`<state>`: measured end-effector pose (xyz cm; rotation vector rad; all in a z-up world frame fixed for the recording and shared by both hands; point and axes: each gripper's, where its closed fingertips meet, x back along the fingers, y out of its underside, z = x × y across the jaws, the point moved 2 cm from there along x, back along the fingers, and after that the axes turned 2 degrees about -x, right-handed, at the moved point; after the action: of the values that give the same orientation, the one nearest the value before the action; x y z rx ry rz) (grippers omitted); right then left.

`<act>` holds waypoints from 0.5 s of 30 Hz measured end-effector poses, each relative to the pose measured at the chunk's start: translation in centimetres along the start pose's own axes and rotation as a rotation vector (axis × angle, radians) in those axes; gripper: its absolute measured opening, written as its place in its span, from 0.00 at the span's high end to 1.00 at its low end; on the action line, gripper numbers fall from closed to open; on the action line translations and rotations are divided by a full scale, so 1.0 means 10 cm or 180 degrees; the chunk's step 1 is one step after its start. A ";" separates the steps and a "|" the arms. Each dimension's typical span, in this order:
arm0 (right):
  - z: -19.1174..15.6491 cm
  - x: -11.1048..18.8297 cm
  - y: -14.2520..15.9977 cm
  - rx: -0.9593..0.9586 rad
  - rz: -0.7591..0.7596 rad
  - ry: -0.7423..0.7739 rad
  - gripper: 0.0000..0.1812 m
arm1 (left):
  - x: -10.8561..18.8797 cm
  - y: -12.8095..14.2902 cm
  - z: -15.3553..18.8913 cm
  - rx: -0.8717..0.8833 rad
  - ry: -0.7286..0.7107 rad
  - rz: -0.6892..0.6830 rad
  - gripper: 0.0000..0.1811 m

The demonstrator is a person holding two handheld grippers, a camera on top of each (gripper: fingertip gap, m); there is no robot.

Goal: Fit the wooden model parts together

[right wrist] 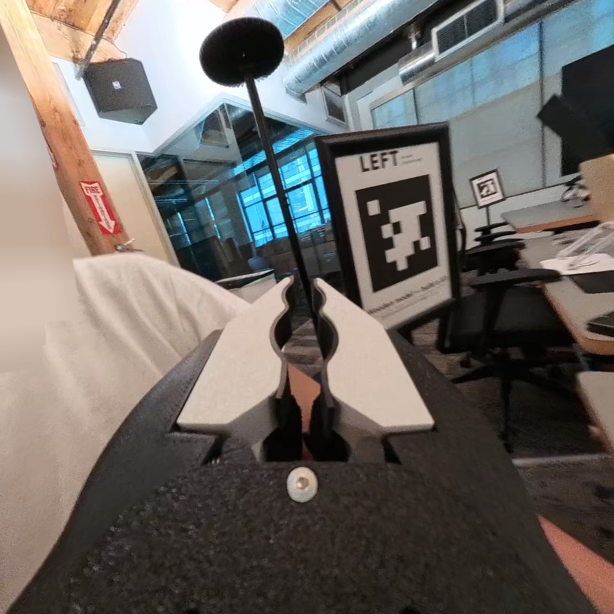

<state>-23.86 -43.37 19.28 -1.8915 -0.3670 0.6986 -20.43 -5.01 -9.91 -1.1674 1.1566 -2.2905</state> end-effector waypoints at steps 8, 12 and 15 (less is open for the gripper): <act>-0.07 -0.95 0.73 -0.0816 -0.0930 0.0773 1.00 | 0.11 0.42 -0.37 -0.0738 -0.0571 -0.0302 0.72; 0.23 -0.86 0.87 -0.0718 -0.0935 0.1070 1.00 | 0.23 0.48 -0.50 -0.0837 -0.0728 -0.0378 0.71; 0.35 -0.76 0.86 -0.0792 -0.0820 0.1057 1.00 | 0.34 0.59 -0.69 -0.1012 -0.1079 -0.0482 0.72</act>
<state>-32.48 -48.49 12.68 -2.1027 -0.4892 0.1666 -28.41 -7.09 -15.01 -1.7353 1.3649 -1.9455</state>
